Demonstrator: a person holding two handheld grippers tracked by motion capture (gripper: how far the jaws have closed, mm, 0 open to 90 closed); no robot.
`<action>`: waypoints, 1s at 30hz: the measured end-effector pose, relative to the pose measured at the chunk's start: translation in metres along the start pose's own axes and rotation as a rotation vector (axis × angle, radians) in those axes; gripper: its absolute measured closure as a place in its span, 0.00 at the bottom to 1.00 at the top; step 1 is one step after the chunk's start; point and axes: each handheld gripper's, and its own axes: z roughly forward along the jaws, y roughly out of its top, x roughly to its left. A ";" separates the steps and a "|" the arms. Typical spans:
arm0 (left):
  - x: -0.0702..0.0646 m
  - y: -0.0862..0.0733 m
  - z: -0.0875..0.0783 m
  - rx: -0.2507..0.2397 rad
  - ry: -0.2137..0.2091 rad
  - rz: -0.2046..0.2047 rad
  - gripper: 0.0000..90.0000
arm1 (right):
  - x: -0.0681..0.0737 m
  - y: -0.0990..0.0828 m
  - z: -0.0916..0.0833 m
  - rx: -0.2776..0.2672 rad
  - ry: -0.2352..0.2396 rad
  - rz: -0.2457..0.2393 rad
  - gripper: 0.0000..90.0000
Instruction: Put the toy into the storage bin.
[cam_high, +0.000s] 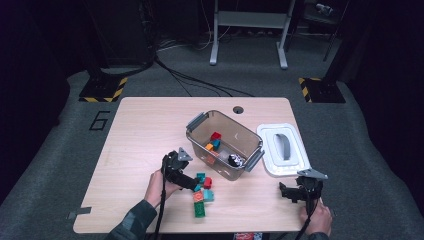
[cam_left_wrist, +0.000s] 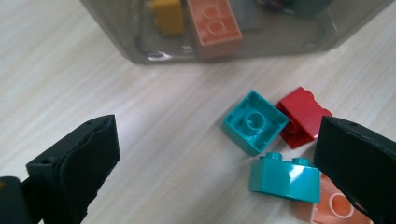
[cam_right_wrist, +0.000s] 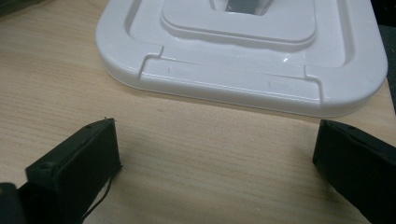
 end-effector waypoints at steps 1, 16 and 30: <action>-0.002 -0.001 0.003 0.006 -0.003 -0.003 0.01 | 0.000 0.000 0.000 0.000 0.000 0.000 0.00; 0.009 -0.015 0.013 0.056 0.029 -0.016 0.04 | 0.000 0.000 0.000 0.000 0.000 0.000 0.00; 0.015 -0.021 -0.004 0.013 0.021 -0.042 0.05 | 0.000 0.000 0.000 0.000 0.000 0.000 0.00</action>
